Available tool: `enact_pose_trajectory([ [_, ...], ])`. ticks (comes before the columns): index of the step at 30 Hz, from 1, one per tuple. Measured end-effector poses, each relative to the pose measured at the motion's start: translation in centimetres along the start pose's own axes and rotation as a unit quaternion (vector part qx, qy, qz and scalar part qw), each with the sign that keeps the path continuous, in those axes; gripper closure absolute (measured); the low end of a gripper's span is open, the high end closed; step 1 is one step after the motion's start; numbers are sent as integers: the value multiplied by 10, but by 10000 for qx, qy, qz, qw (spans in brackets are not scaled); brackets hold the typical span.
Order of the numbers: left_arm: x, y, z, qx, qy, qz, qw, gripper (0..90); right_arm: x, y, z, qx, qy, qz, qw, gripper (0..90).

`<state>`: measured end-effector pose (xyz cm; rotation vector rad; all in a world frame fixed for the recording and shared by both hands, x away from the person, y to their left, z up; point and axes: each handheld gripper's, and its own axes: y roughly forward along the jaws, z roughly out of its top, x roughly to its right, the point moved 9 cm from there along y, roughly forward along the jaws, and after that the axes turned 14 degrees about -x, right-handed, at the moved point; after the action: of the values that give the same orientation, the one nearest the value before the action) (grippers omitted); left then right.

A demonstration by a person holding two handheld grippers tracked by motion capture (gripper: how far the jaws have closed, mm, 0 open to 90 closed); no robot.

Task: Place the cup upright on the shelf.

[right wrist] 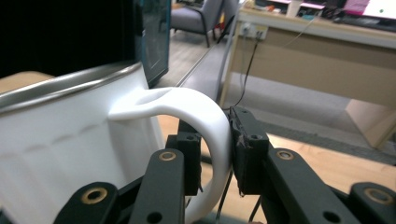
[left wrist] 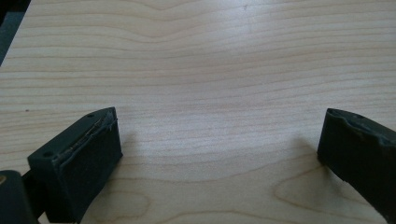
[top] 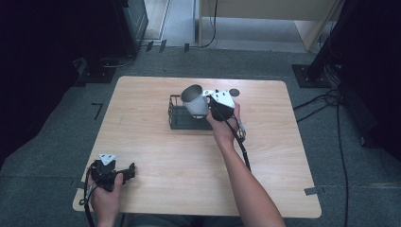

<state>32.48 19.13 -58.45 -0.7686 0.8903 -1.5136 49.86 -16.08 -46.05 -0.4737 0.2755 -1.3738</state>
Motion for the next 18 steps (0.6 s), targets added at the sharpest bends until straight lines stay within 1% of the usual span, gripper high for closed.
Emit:
enact_pose_trajectory([
  [1,0,0,0,0,-1,0,10000,0,0,-1,-4,-53,-16,29,10000,735],
  [2,0,0,0,-1,1,1,10000,0,1,-1,-6,-32,-9,-1,10000,731],
  [4,0,0,0,-1,0,1,10000,0,5,-3,-11,-111,84,87,9999,697],
  [6,0,0,0,0,1,0,10000,0,10,-4,-14,-187,146,149,9996,623],
  [8,0,0,0,0,1,1,10000,0,14,-7,-16,-230,111,187,9995,562],
  [11,0,0,0,-1,0,0,10000,0,18,-11,-19,-364,87,275,9989,435],
  [13,0,0,0,-1,0,0,10000,0,21,-15,-24,-495,1,248,9985,367],
  [15,0,0,0,-1,1,1,10000,0,22,-19,-28,-543,-24,304,9981,326],
  [18,0,0,0,-1,0,1,10000,0,28,-26,-34,-535,63,390,9978,299],
])
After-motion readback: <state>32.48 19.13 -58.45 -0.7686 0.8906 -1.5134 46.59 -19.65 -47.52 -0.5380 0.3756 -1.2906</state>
